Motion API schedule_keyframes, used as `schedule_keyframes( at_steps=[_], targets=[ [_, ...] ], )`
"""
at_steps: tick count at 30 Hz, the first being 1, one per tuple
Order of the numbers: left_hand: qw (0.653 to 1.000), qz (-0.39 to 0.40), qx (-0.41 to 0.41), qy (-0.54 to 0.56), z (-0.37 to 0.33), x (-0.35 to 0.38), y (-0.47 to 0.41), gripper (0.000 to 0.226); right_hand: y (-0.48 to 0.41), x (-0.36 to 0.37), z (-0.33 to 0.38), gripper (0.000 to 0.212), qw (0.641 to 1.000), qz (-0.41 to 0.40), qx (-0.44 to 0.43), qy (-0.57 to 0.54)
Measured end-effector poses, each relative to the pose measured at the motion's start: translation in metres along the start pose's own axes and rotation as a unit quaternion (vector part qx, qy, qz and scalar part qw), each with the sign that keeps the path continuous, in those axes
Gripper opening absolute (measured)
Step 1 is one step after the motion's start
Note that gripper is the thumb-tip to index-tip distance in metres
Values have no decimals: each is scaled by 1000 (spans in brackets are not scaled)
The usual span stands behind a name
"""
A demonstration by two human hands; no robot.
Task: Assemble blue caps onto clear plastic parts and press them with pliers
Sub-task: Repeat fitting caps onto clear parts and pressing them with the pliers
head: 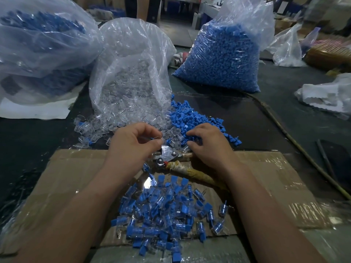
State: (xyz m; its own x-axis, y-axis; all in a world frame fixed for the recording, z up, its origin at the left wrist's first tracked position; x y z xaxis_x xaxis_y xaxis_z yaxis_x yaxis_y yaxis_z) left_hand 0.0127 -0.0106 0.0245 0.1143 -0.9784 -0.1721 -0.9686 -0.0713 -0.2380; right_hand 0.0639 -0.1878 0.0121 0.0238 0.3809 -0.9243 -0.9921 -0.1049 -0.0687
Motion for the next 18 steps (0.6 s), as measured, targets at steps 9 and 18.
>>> schedule_keyframes(
  at_steps=[9, 18],
  targets=[
    [1000, 2, -10, -8, -1, 1, 1, 17, 1, 0, -4, 10, 1000, -21, 14, -15],
    [999, 15, -14, 26, -3, 2, 2, 14, 12, -19, -2, 10, 975, -84, 4, -207]
  ],
)
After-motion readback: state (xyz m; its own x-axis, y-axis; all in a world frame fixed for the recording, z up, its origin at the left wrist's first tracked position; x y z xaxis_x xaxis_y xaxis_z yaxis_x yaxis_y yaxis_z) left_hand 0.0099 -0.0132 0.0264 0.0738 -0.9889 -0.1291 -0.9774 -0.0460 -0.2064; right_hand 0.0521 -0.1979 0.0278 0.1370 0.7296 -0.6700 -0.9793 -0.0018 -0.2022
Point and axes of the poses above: each hand's wrist, its own y-axis away from the middle knuckle, its own x-axis out of the palm, z = x × y, the point moved 5 cm from there along -y, towards the middle knuckle, and after that the axes turned 8 degrees about x, right-handed, at the moved point
